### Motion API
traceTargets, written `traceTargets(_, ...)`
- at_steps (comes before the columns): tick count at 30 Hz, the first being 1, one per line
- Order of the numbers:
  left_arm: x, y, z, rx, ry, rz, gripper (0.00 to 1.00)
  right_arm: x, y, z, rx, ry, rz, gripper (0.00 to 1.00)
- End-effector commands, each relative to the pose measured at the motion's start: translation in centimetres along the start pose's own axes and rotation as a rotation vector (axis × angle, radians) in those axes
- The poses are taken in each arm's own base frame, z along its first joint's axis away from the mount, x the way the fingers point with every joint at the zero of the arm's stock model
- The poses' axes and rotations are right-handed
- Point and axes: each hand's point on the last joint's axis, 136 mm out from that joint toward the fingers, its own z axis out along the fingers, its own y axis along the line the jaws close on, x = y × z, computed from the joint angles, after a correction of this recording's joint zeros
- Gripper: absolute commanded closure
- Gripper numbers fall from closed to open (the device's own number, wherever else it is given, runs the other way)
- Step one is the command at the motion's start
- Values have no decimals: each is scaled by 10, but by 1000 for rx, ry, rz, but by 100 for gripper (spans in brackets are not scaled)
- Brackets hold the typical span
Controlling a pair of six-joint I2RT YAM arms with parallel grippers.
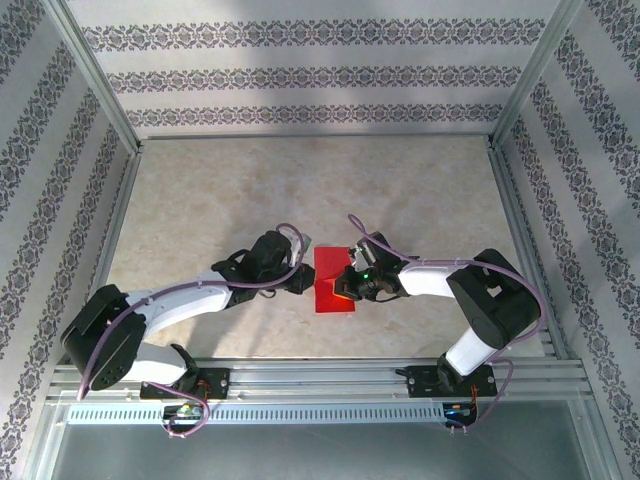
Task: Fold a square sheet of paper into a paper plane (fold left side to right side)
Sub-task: Fold the triangle a second time at the center of the table.
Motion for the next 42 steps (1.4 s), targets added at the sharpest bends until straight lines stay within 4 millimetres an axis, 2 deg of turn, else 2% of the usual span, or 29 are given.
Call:
traceTargets(1,20,-17,2,124,59,-105,91,14,-25,3,78,33,27,100)
traceTargets(7,30,-34,14,211,106,-140,94,14,-25,4,77,36,24,100)
traceTargets(13,40,-36,35,216,147,-132,95,14,-27,5,84,39,26,100)
traceTargets(22,45,-22,51,153,161,-122,96,16,-27,5,85,45,24,100)
traceTargets(32,58,-5,56,95,185,-133,96,16,-28,5,90,45,24,100)
traceTargets(42,66,1,59,79,207,-141,96,16,-29,5,93,47,24,100)
